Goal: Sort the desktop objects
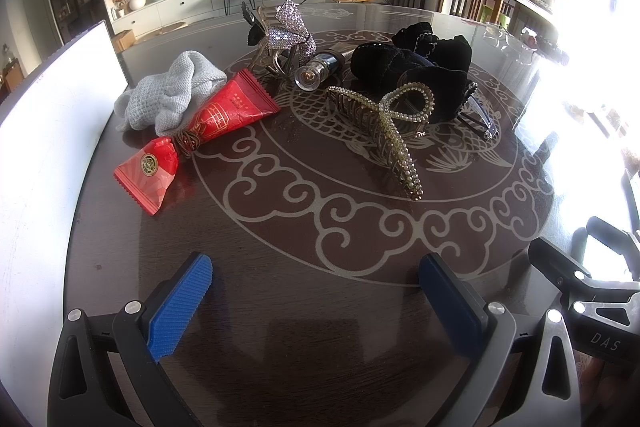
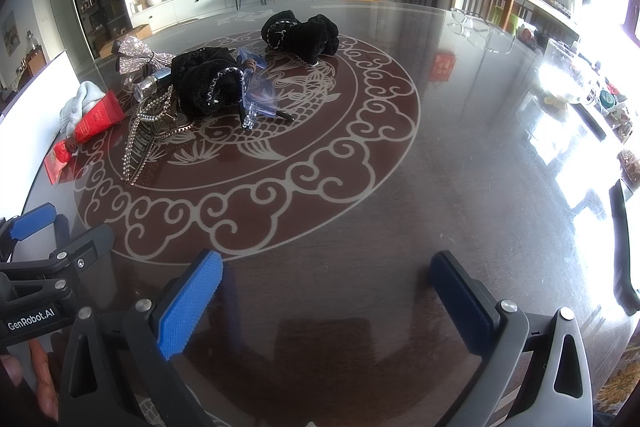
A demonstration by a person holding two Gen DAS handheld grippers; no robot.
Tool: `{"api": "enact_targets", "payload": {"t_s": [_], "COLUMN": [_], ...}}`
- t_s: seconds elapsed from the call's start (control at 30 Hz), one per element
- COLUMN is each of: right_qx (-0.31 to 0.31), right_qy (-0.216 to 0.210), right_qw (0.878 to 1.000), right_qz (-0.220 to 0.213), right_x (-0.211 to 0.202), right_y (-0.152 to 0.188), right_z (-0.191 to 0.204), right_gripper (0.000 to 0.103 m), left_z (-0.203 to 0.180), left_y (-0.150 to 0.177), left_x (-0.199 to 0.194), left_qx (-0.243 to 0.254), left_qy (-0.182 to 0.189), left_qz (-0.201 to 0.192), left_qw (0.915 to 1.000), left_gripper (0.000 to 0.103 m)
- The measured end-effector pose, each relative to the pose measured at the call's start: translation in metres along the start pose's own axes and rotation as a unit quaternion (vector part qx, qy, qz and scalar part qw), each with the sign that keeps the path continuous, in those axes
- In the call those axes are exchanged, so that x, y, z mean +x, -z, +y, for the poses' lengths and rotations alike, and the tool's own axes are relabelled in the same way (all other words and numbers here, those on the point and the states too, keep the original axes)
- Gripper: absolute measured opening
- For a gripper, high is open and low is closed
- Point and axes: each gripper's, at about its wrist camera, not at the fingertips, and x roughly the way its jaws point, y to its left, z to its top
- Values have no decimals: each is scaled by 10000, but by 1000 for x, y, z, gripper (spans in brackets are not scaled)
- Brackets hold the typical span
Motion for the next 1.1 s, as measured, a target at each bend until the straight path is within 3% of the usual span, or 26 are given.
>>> {"api": "enact_targets", "payload": {"t_s": [0.27, 0.43, 0.67, 0.8, 0.97, 1.1], "right_qx": [0, 0, 0, 0, 0, 0], "right_qy": [0, 0, 0, 1, 2, 2], "right_qw": [10000, 10000, 10000, 10000, 10000, 10000], "right_qz": [1, 0, 0, 0, -1, -1], "right_x": [0, 0, 1, 0, 0, 0], "right_y": [0, 0, 0, 0, 0, 0], "right_z": [0, 0, 0, 0, 0, 0], "right_gripper": [103, 103, 103, 103, 103, 103], "left_z": [5, 41, 65, 69, 76, 79], "left_y": [7, 8, -50, -76, -82, -82], "left_x": [-6, -24, -6, 33, 58, 63], "left_qx": [33, -517, -508, -376, -519, -629], "left_qy": [75, 226, -695, -964, -645, -432], "left_qz": [69, -107, -319, 52, 405, 385], "left_qw": [9999, 9984, 9958, 9946, 9957, 9963], "left_gripper": [103, 103, 103, 103, 103, 103]}}
